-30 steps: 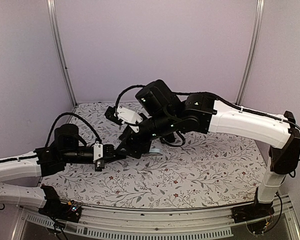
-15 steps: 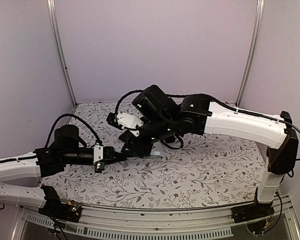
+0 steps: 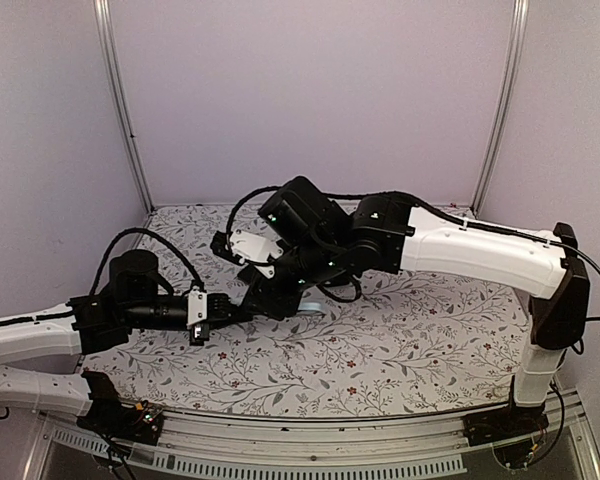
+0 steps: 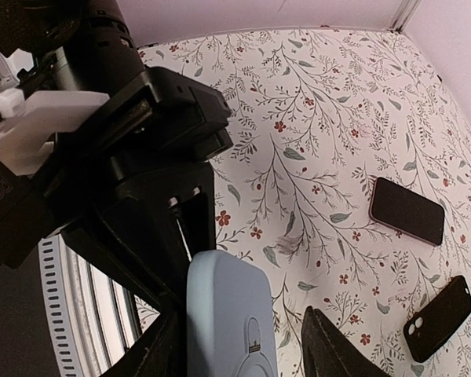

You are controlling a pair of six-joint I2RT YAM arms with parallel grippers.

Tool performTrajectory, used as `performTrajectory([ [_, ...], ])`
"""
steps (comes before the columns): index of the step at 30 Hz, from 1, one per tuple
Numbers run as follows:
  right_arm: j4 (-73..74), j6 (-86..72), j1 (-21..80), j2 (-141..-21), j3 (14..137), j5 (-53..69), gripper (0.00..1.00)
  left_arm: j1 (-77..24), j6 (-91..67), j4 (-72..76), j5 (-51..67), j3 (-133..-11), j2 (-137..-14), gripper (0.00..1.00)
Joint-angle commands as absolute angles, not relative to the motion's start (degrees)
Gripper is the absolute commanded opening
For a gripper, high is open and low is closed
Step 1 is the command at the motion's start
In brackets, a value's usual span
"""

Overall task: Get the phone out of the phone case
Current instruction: Remove the phone case from the phone.

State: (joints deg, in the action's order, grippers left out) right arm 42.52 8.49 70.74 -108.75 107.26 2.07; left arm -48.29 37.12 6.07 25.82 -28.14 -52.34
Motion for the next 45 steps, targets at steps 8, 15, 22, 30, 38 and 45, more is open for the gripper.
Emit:
performTrajectory([
  [8,44.0,8.0,71.4,-110.3,108.7,-5.4,0.44,-49.2,37.7,9.2,25.9,-30.3,-51.2,0.0],
  [15,45.3,8.1,71.5,-110.3,108.8,-4.3,0.32,-49.2,37.7,9.2,25.4,-30.4,-51.2,0.0],
  [22,46.7,7.9,72.0,-110.2,109.1,-6.4,0.27,-49.2,38.2,9.2,24.2,-30.3,-51.4,0.0],
  [30,49.5,7.6,72.0,-109.5,108.8,-8.3,0.23,-49.4,38.5,9.5,22.8,-29.8,-51.5,0.0],
  [38,50.3,7.1,72.0,-108.5,106.7,-8.9,0.14,-49.6,39.0,9.8,21.7,-29.4,-52.1,0.0],
  [45,51.2,6.8,72.0,-108.4,105.7,-8.1,0.09,-49.8,39.7,9.9,20.3,-29.0,-52.6,0.0],
])
